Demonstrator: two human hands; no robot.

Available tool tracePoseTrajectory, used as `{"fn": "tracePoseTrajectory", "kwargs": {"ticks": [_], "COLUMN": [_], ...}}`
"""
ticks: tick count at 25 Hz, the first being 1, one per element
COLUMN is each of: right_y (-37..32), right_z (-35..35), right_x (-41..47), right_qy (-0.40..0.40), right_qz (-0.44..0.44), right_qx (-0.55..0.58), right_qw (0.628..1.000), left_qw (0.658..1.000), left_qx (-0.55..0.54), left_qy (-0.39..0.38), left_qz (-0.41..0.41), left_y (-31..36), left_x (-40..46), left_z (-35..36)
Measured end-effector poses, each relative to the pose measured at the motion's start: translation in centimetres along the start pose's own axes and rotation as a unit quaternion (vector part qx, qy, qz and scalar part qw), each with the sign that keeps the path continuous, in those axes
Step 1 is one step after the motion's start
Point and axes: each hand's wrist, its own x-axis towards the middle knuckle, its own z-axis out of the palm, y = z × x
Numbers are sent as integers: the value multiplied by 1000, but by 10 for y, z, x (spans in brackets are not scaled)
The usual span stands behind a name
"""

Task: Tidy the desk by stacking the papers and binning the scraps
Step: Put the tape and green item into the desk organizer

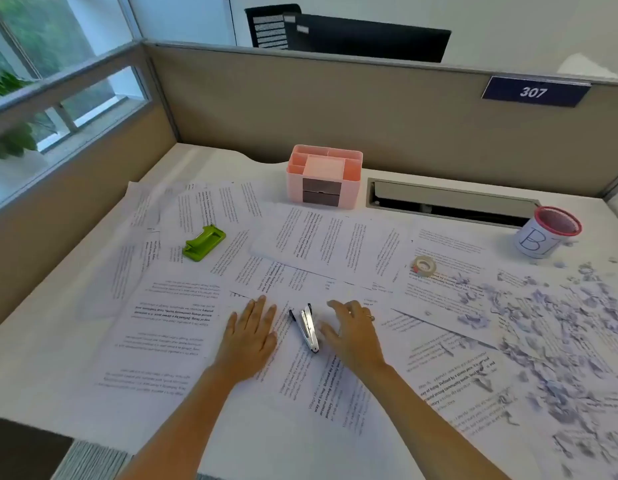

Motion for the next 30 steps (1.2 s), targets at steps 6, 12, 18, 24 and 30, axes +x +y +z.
{"fn": "tracePoseTrajectory", "kwargs": {"ticks": [6,12,18,24,30], "right_y": [-40,-49,-63,-86,-95], "right_z": [29,36,-1,-45,-76], "right_x": [34,48,94,197,323], "right_qy": [-128,-103,-42,23,44], "right_qz": [26,112,219,192,96], "right_qx": [-20,39,232,232,102], "right_qw": [991,988,947,953,989], "left_qw": [999,993,980,978,981], "left_qx": [14,-10,-52,-77,-61], "left_qy": [35,84,138,157,140], "left_qz": [8,83,136,116,123], "left_y": [-1,-23,-58,-71,-59], "left_x": [3,15,79,197,301], "left_z": [-11,-21,-48,-107,-139]}}
